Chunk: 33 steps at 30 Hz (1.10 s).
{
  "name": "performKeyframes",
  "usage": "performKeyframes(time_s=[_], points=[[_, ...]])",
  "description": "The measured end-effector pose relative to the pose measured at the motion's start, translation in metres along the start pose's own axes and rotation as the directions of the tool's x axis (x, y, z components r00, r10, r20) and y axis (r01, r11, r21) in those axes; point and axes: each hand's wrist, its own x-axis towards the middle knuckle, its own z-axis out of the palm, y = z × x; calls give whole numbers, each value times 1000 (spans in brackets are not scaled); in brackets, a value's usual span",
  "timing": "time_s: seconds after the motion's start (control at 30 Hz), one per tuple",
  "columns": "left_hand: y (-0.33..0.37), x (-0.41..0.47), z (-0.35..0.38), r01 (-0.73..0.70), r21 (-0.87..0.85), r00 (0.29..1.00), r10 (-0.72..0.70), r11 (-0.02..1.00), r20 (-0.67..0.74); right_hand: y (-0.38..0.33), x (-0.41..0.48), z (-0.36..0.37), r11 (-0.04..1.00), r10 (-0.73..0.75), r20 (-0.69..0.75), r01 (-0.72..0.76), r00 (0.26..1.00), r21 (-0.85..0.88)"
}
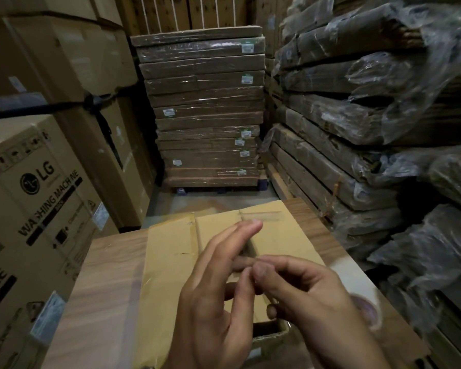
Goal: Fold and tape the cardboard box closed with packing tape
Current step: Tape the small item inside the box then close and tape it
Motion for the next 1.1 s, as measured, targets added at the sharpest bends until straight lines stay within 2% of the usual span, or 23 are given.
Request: performKeyframes(time_s=[0.13, 0.27, 0.4, 0.8, 1.1], points=[[0, -4, -3, -42, 68, 999, 40, 997, 29, -1, -2, 2, 1000, -16, -97, 16, 995, -1], [-2, -6, -3, -62, 113, 997, 56, 992, 49, -3, -7, 4, 997, -80, -129, 78, 988, -15], [-3, -10, 0, -27, 69, 999, 25, 997, 43, -5, -10, 3, 993, -113, -158, 114, 981, -4], [-8, -25, 3, 208, 35, 976, -210, 977, 64, -2, -9, 0, 1000, 4, -166, -8, 986, -26], [-11, -33, 2, 202, 154, 977, -210, 967, 37, -4, -13, 2, 986, 21, -154, -46, 988, -158]])
